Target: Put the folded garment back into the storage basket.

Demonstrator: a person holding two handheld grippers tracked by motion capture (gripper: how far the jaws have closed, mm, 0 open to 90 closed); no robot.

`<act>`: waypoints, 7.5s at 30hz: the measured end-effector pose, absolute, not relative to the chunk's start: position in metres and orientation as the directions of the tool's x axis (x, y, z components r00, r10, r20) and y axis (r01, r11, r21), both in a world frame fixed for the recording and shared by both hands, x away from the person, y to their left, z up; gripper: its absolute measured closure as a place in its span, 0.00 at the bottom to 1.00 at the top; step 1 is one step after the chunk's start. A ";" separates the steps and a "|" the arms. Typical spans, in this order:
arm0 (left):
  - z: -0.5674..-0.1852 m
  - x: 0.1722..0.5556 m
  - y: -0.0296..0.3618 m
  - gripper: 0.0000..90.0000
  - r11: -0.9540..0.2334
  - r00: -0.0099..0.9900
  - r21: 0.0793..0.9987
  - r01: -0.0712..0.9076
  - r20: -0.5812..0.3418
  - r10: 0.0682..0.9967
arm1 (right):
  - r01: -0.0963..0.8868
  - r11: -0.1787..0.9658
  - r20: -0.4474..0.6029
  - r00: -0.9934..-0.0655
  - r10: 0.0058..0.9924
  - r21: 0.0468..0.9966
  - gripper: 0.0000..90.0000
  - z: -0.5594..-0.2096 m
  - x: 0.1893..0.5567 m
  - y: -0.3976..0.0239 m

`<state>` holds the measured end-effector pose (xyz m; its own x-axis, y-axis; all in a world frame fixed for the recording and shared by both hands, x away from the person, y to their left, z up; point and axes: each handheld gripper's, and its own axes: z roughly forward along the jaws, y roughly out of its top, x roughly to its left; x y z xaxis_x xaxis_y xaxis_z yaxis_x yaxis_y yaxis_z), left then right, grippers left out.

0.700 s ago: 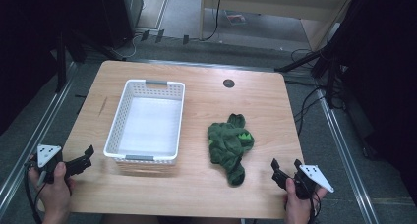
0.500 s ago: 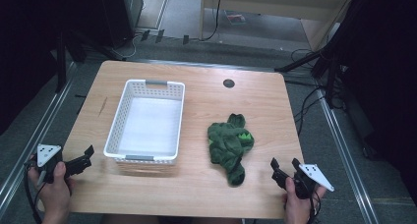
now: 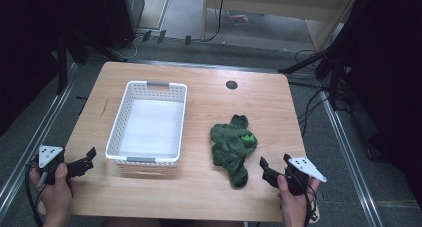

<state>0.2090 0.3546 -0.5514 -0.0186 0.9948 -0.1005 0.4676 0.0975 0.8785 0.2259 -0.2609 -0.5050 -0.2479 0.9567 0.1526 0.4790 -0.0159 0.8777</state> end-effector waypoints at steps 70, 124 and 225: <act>-0.552 0.213 0.355 0.00 0.098 -0.014 0.862 0.497 -0.105 0.994 | 0.769 0.092 0.054 -0.162 0.985 0.633 0.14 -0.509 0.322 -0.119; -0.552 0.213 0.358 0.00 0.115 -0.002 0.851 0.513 -0.133 0.991 | 0.690 0.117 0.016 -0.184 0.983 0.714 0.82 -0.541 0.309 -0.117; -0.552 0.214 0.356 0.00 0.113 -0.001 0.851 0.514 -0.130 0.991 | 0.640 0.046 0.211 -0.320 0.923 0.767 0.87 -0.375 0.348 -0.017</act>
<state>0.2144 0.3565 -0.5521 -0.0013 0.9915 -0.1305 0.5137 0.1126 0.8506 0.3476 -0.0169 -0.3754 -0.3203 0.9234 0.2114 0.6401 0.0465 0.7669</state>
